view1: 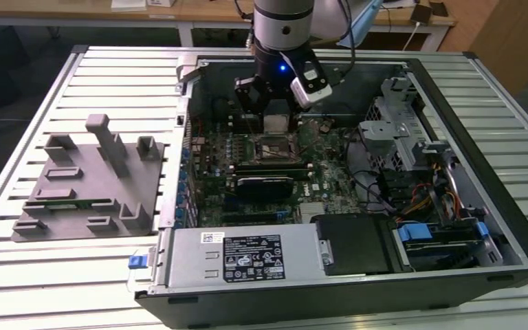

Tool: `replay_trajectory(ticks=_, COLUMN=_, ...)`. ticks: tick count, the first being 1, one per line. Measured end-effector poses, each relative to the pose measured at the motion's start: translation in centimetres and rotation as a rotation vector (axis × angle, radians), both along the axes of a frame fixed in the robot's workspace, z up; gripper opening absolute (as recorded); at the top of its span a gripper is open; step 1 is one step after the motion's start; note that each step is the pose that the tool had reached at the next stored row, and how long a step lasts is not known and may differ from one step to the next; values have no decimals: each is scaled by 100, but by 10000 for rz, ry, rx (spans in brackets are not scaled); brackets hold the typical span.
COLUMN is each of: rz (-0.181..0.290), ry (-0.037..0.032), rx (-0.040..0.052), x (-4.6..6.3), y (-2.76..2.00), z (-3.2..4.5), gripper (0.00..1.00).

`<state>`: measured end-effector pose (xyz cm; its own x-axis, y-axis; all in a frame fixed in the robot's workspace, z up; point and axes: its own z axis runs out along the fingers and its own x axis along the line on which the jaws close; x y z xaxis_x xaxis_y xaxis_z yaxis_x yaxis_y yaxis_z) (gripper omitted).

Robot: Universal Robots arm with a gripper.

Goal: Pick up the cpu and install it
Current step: 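Place the cpu into insertion slot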

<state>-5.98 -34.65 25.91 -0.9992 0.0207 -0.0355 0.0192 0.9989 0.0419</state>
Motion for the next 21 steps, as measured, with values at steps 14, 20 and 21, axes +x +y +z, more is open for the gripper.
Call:
replay_trajectory(ticks=14, rz=-916, ry=0, rx=1, x=0, y=0, z=-3, gripper=54)
replay_trajectory(ticks=20, rz=-1940, ry=0, rx=1, x=0, y=0, z=-4, gripper=54)
replay_trajectory(ticks=21, rz=-2116, ry=0, rx=1, x=0, y=0, z=-4, gripper=54)
